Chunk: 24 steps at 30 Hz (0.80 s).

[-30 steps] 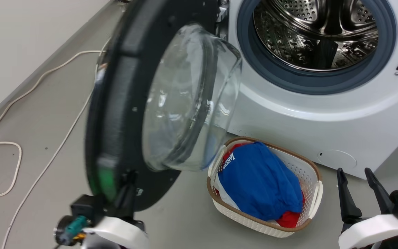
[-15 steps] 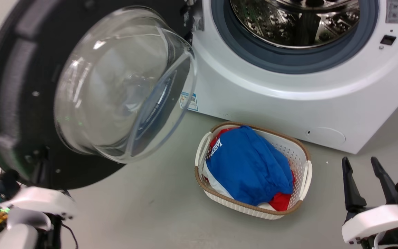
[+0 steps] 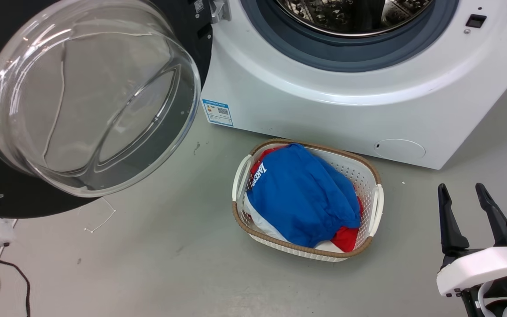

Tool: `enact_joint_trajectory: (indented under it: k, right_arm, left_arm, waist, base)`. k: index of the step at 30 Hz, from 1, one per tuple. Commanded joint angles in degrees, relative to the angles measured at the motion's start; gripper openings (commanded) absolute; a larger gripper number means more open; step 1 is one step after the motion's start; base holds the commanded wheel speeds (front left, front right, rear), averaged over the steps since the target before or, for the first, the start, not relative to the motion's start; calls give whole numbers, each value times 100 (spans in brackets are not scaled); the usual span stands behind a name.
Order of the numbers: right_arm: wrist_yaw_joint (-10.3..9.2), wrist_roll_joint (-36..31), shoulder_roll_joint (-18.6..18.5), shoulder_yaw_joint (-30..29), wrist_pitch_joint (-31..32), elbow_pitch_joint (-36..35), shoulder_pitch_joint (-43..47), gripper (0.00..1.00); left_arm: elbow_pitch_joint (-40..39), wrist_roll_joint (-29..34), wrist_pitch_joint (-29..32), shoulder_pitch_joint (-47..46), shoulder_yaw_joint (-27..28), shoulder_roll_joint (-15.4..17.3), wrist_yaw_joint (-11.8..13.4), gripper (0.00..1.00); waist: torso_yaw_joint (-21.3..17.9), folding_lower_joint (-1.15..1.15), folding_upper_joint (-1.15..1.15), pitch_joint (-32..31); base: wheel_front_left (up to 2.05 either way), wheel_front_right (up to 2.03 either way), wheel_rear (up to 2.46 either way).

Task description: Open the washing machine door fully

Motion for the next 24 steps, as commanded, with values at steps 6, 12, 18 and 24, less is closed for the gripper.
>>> enact_joint_trajectory:
  k: [6, 12, 18, 24]
  right_arm:
    - [-1, 52, 7, -29, -35, 57, -34, 100]
    - [-1, 165, 7, 17, -87, 193, 87, 100]
    - [-1, 291, 7, 50, -144, 325, 259, 100]
    - [-1, 381, 7, 113, -145, 417, 483, 100]
  left_arm:
    - [511, -49, -108, -253, 114, 83, -149, 0]
    - [484, 230, -182, 101, 92, -69, -156, 0]
    - [-468, 740, -199, 920, 370, -570, 39, 0]
    - [-1610, 1226, -194, 1953, 412, -1343, 202, 0]
  waist:
    - [-71, -1, 0, -51]
    - [-105, -1, 0, -296]
    - [-171, -1, 0, -651]
    - [-271, -1, 0, -1019]
  base:
    - [0, 0, 0]
    - [0, 0, 0]
    - [0, 0, 0]
    - [0, 0, 0]
